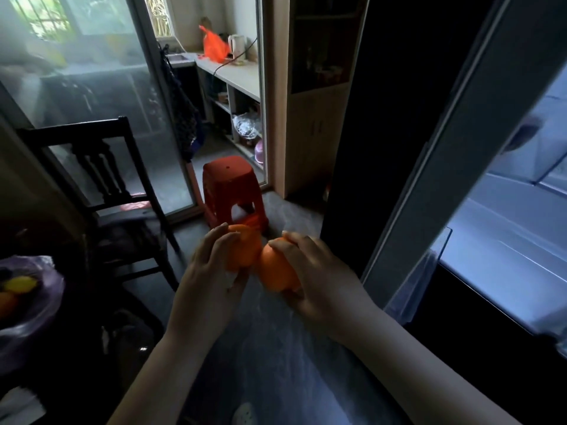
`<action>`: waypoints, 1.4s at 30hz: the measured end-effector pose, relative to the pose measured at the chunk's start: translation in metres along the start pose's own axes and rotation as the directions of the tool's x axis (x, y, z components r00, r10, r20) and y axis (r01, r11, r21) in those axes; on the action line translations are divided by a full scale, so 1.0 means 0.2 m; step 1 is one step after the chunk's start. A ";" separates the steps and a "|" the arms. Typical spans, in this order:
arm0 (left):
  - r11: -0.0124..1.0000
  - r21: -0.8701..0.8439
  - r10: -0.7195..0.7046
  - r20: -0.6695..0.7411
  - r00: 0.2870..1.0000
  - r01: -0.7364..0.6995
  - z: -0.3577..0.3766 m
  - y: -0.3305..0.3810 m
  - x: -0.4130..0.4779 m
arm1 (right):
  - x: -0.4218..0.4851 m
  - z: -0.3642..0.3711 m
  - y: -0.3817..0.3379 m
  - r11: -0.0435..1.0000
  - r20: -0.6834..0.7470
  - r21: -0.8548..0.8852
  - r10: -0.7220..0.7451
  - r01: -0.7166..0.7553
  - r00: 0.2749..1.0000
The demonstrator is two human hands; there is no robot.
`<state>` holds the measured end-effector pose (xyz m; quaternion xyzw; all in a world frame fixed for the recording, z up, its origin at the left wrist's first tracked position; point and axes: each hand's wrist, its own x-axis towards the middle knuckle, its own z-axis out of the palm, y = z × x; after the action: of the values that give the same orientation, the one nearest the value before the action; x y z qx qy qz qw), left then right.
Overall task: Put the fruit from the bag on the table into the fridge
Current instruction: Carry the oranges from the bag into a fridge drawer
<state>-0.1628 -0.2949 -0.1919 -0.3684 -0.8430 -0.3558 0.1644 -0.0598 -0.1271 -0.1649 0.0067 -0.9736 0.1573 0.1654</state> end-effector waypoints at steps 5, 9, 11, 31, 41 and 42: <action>0.999 0.035 -0.002 0.041 0.999 0.001 0.02 0.17 -0.09 | -0.18 -0.09 0.05 1.000 0.032 -0.002 0.011 -0.010 0.999; 0.999 0.047 -0.021 0.072 0.997 0.018 0.08 0.33 -0.14 | -0.35 -0.17 0.11 0.999 -0.006 0.005 0.033 -0.033 0.999; 0.998 0.059 -0.002 0.094 0.996 -0.004 0.12 0.41 -0.16 | -0.43 -0.20 0.15 0.998 -0.016 0.007 0.056 -0.055 0.998; 0.959 -0.068 0.284 0.268 0.921 -0.276 0.36 1.03 -0.22 | -1.03 -0.48 0.46 0.929 -0.190 -0.079 0.343 -0.362 0.920; 0.815 -0.397 0.554 0.317 0.770 -0.423 0.75 1.40 -0.05 | -1.42 -0.70 0.65 0.784 -0.368 -0.059 0.558 -0.617 0.744; 0.800 -0.431 0.570 0.328 0.753 -0.418 0.78 1.45 -0.04 | -1.46 -0.73 0.66 0.770 -0.386 -0.051 0.573 -0.637 0.723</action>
<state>0.0536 -0.0483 -0.1655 -0.6737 -0.6553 -0.3416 -0.0060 0.2548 0.0325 -0.1698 -0.3551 -0.8866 0.1127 0.2742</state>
